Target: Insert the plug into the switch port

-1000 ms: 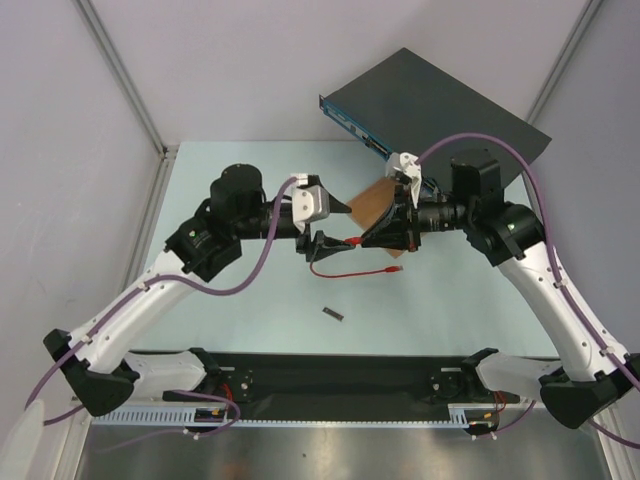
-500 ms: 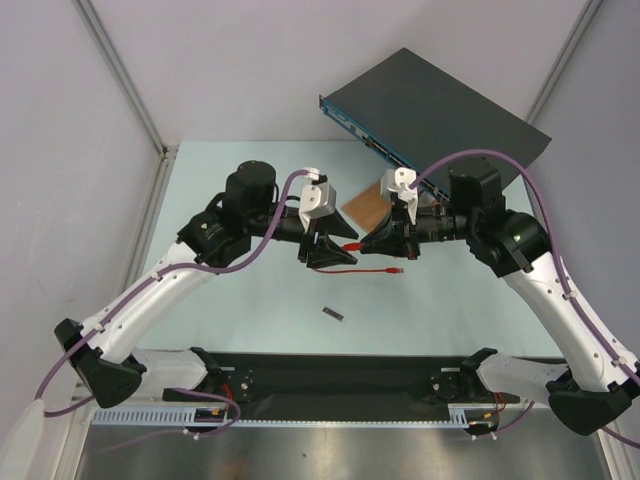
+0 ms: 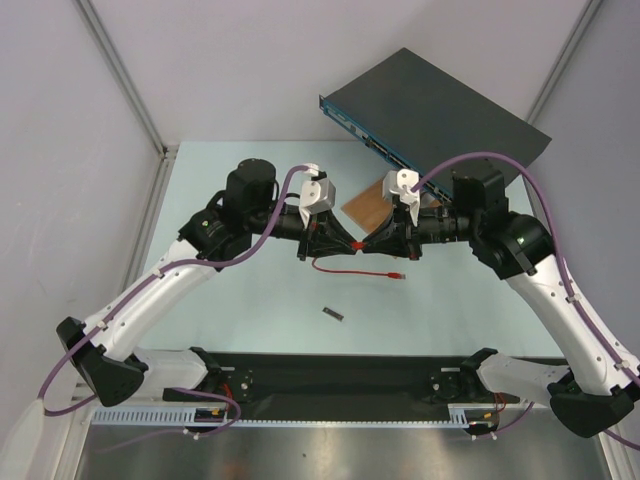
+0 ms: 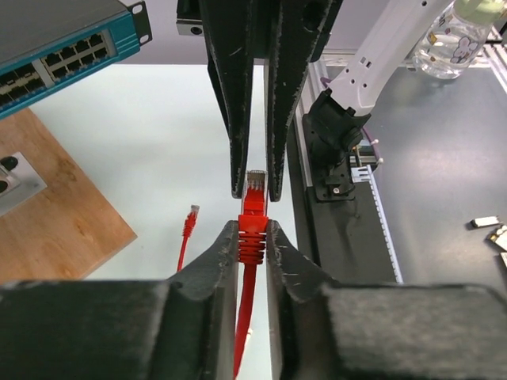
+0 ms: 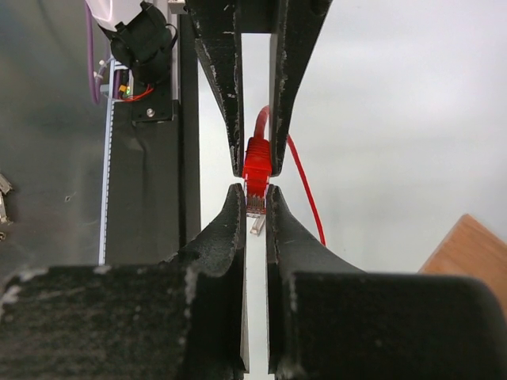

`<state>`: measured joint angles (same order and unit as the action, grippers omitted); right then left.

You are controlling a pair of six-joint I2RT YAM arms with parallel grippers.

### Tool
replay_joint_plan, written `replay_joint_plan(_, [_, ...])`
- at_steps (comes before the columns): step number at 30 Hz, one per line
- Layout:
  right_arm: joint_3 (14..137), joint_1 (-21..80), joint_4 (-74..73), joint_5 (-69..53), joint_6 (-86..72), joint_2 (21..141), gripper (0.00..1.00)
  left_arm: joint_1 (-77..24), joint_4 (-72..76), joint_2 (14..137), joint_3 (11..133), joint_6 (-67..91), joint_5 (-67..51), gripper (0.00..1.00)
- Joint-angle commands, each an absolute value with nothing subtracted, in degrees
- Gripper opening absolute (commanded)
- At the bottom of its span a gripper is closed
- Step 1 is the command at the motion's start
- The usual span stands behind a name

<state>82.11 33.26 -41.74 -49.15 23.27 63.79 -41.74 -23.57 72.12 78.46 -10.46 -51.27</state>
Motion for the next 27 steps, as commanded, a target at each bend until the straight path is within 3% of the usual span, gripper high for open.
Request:
replay_joint_plan(1, [83.4, 33.5, -40.3, -48.5, 24.3, 62.5, 0.00, -41.3, -22.9, 72.2, 80.2, -10.6, -52.5, 0.17])
replay_joint_plan(6, [81.9, 33.6, -38.1, -47.3, 23.0, 61.3, 0.00, -41.2, -23.6, 72.0, 79.9, -11.0, -52.2, 0.15])
replay_joint_plan(11, [81.9, 33.7, -37.8, -46.9, 22.9, 61.1, 0.00, -41.3, -24.1, 71.5, 78.8, -11.8, -51.9, 0.23])
replay_joint_plan(13, [81.9, 33.5, -37.6, -46.8, 22.7, 61.3, 0.00, -41.2, -24.0, 71.3, 78.3, -12.0, -51.5, 0.32])
replay_joint_plan(17, [81.8, 33.6, -37.4, -46.6, 22.4, 61.3, 0.00, -41.2, -24.0, 71.6, 78.3, -12.5, -51.5, 0.33])
replay_joint_plan(20, [81.7, 33.6, -37.4, -46.6, 22.5, 61.3, 0.00, -41.2, -23.2, 71.6, 78.1, -12.1, -51.7, 0.29])
replay_joint_plan(23, [81.3, 33.6, -37.5, -46.6, 22.8, 61.3, 0.00, -41.3, -20.8, 70.8, 77.2, -11.4, -51.6, 0.15])
replay_joint_plan(24, [81.2, 33.6, -37.4, -46.3, 22.8, 61.3, 0.00, -41.2, -20.4, 70.6, 77.0, -11.0, -51.6, 0.04])
replay_joint_plan(25, [81.0, 33.6, -37.4, -46.1, 22.8, 61.4, 0.00, -41.3, -20.1, 70.4, 77.0, -11.0, -51.0, 0.00])
replay_joint_plan(27, [80.8, 33.6, -37.1, -43.8, 21.2, 61.5, 0.09, -41.1, -19.7, 70.5, 77.1, -10.3, -49.1, 0.00])
